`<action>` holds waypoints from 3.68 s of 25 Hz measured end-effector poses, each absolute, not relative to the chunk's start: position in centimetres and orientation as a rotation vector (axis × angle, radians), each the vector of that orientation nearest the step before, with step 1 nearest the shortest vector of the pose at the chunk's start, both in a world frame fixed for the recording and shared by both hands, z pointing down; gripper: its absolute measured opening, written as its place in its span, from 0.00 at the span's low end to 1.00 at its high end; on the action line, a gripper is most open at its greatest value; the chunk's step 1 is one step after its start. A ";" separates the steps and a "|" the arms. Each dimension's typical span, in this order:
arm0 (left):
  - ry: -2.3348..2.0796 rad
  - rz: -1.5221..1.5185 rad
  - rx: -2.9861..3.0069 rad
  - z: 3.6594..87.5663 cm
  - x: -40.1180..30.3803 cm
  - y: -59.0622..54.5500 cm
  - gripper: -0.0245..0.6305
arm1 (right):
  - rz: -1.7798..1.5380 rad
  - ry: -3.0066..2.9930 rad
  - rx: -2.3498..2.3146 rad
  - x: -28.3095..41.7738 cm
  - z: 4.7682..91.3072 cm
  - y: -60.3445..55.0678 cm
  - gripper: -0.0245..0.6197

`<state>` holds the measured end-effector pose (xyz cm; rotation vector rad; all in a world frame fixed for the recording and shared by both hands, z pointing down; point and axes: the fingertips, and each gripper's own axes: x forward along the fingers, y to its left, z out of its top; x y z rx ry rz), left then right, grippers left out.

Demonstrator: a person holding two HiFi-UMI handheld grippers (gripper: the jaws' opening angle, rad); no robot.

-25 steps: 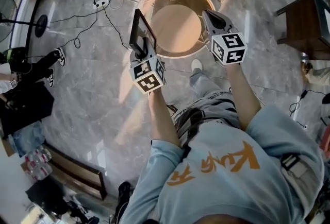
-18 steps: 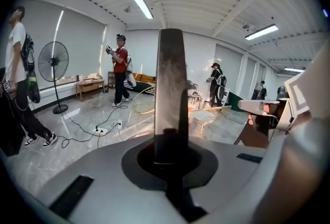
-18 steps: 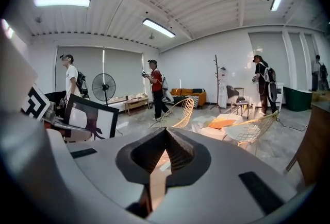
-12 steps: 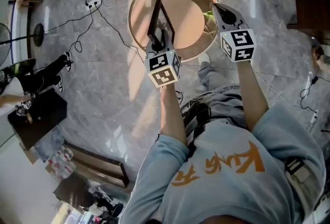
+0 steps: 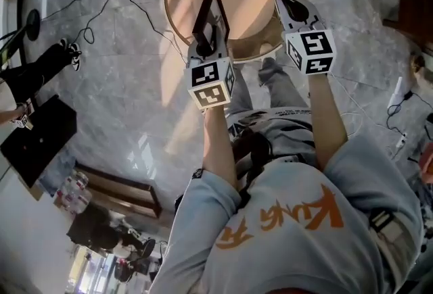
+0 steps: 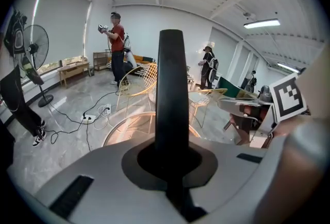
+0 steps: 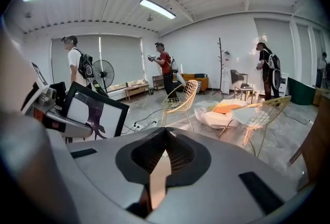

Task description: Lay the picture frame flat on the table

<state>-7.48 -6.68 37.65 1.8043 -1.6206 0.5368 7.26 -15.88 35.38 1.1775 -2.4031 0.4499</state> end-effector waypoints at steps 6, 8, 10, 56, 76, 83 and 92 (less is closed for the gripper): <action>-1.566 0.587 1.745 42.8 -11.3 -6.6 0.08 | 0.527 -2.344 1.140 4.1 40.6 -15.5 0.04; -1.559 0.598 1.729 44.6 -11.9 -6.3 0.08 | 0.540 -2.326 1.118 3.8 42.4 -14.8 0.04; -1.543 0.592 1.714 46.4 -11.8 -6.0 0.08 | 0.551 -2.305 1.099 3.9 44.3 -14.2 0.04; -0.928 0.157 1.478 69.6 -7.0 -11.7 0.11 | 0.628 -2.254 0.793 4.5 62.2 -12.7 0.04; -1.247 0.493 1.377 71.6 -12.5 -8.5 0.50 | 0.650 -2.242 0.782 4.2 62.8 -10.9 0.04; -1.327 0.450 1.412 69.9 -12.3 -8.0 0.43 | 0.650 -2.245 0.783 4.5 62.6 -10.8 0.04; -1.471 0.360 1.602 63.8 -9.4 -8.6 0.07 | 0.694 -2.244 0.808 4.9 61.5 -10.4 0.04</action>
